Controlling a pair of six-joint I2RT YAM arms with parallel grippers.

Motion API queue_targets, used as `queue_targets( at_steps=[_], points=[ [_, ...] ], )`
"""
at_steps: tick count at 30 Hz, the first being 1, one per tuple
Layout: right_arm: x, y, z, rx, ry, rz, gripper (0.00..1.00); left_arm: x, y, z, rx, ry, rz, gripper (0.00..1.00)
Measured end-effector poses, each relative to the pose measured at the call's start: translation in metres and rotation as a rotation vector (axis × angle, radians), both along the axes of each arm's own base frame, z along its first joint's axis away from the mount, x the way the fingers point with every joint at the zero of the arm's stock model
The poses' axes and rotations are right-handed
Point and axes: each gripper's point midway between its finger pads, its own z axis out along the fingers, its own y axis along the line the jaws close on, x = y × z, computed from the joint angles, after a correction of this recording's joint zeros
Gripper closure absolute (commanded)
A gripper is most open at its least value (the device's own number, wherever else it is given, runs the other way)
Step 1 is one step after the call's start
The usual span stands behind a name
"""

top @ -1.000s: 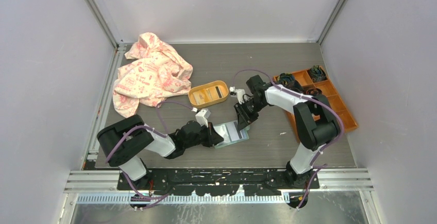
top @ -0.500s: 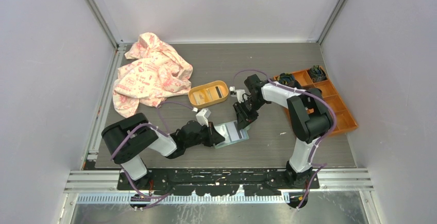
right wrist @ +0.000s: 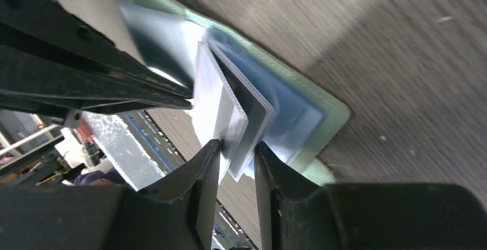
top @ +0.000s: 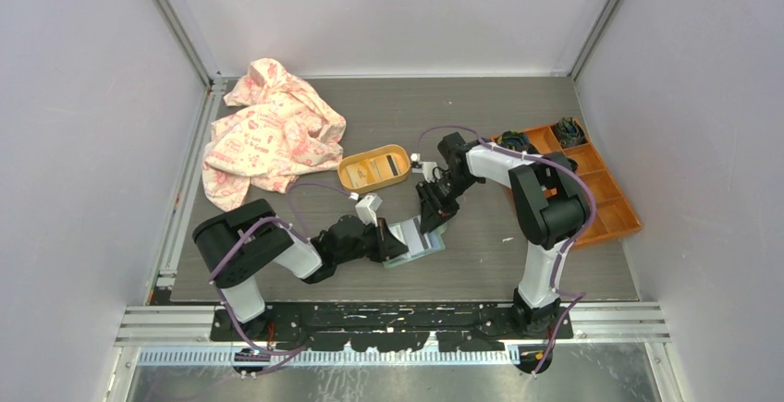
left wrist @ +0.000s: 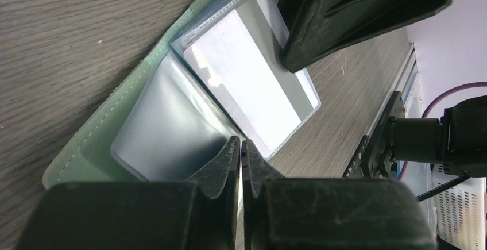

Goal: Put the credit cards into the card holder
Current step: Turn over the card slot in the card holder.

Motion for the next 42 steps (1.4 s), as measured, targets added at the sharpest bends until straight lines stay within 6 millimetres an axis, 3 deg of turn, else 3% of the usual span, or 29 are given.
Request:
queue_targets(
  at_steps=[10,17,25,31,42],
  points=[
    [-0.011,0.021,0.023,0.169,0.078,0.01,0.66,0.0,-0.001,0.0,-0.006,0.004,-0.002,0.9],
    [-0.017,0.031,0.036,0.254,0.117,0.016,0.64,-0.001,0.001,0.004,-0.005,0.002,-0.003,0.77],
    [-0.019,0.039,0.046,0.321,0.152,0.008,0.64,-0.009,0.018,0.011,0.02,-0.001,0.0,0.65],
    [-0.021,0.05,0.045,0.368,0.203,0.005,0.65,-0.017,0.03,0.019,0.033,-0.003,0.001,0.61],
    [-0.044,0.066,0.038,0.36,0.259,0.082,0.7,-0.017,0.051,0.02,0.104,-0.002,0.049,0.62]
  ],
)
